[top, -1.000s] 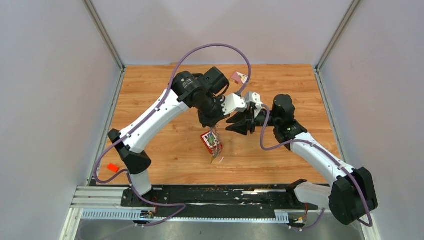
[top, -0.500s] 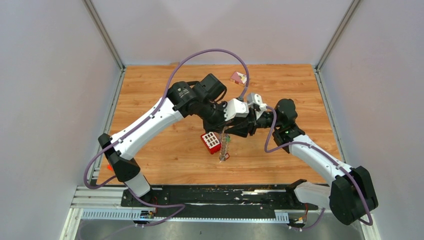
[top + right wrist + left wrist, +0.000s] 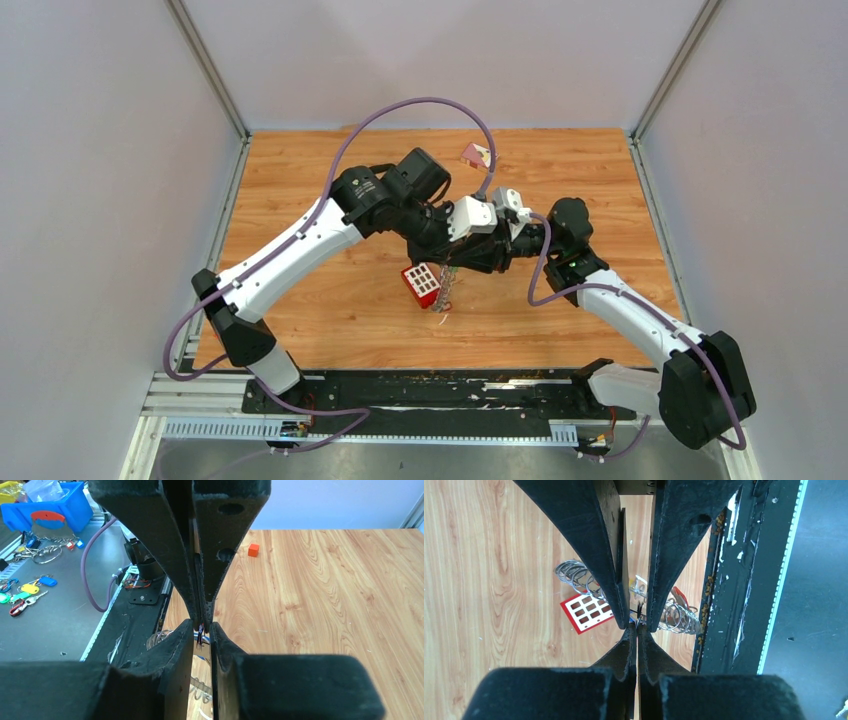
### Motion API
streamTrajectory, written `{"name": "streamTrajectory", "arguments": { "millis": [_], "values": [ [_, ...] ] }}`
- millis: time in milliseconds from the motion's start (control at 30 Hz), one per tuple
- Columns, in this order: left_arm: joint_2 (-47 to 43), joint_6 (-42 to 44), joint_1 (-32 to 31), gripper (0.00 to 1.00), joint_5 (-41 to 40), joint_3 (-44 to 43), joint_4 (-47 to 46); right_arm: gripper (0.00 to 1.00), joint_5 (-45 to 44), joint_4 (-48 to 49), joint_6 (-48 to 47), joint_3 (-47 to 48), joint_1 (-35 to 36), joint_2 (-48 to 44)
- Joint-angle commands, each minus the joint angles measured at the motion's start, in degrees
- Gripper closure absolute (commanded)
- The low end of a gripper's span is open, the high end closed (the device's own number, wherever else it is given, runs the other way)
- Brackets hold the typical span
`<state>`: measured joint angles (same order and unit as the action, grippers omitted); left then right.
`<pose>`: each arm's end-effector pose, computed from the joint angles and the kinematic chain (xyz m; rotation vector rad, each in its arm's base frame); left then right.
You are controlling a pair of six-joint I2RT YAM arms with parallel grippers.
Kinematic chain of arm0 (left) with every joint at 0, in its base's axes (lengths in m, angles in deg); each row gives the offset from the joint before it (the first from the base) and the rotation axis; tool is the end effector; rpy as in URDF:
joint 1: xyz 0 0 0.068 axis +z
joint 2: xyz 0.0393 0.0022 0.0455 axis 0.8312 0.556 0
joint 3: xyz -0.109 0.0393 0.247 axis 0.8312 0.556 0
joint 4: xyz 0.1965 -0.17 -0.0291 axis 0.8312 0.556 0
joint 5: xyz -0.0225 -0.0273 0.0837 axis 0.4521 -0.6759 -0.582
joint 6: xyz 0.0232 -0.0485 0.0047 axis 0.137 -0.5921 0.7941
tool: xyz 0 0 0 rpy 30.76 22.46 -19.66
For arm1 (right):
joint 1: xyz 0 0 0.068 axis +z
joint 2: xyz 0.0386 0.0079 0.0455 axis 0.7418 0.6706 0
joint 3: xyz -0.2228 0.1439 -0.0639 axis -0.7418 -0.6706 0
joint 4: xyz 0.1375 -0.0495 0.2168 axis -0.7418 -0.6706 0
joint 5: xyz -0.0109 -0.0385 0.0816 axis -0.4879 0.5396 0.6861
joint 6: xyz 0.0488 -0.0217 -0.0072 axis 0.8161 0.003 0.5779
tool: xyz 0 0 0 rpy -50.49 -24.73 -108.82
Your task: Put the keys on the keyring
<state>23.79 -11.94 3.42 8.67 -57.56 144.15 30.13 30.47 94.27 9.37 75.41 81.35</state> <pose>0.1825 -0.2616 0.4033 1.6929 1.9579 -0.6719 0.2078 0.1455 0.3095 -1.2375 1.1601 1.3107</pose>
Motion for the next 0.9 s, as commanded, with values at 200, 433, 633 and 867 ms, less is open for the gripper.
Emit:
{"name": "streamTrajectory", "arguments": {
  "millis": [200,433,633,867],
  "values": [
    [-4.75,0.02,-0.29,1.0,0.8,1.69,-4.4,0.94,0.09,-1.98,-2.16,1.59,0.35,0.39],
    [-6.03,0.79,-0.29,1.0,0.1,3.63,-5.06,1.0,-0.15,-3.79,-3.56,2.06,0.25,-0.4],
    [-8.46,2.39,-0.05,0.91,-0.48,6.57,-7.26,1.0,-0.9,-5.49,-4.63,2.68,-0.34,-1.38],
    [-12.6,4.69,1.58,0.63,-0.97,12.45,-11.49,1.0,-0.33,-5.57,-3.17,3.83,-1.09,-2.62]
  ]
}}
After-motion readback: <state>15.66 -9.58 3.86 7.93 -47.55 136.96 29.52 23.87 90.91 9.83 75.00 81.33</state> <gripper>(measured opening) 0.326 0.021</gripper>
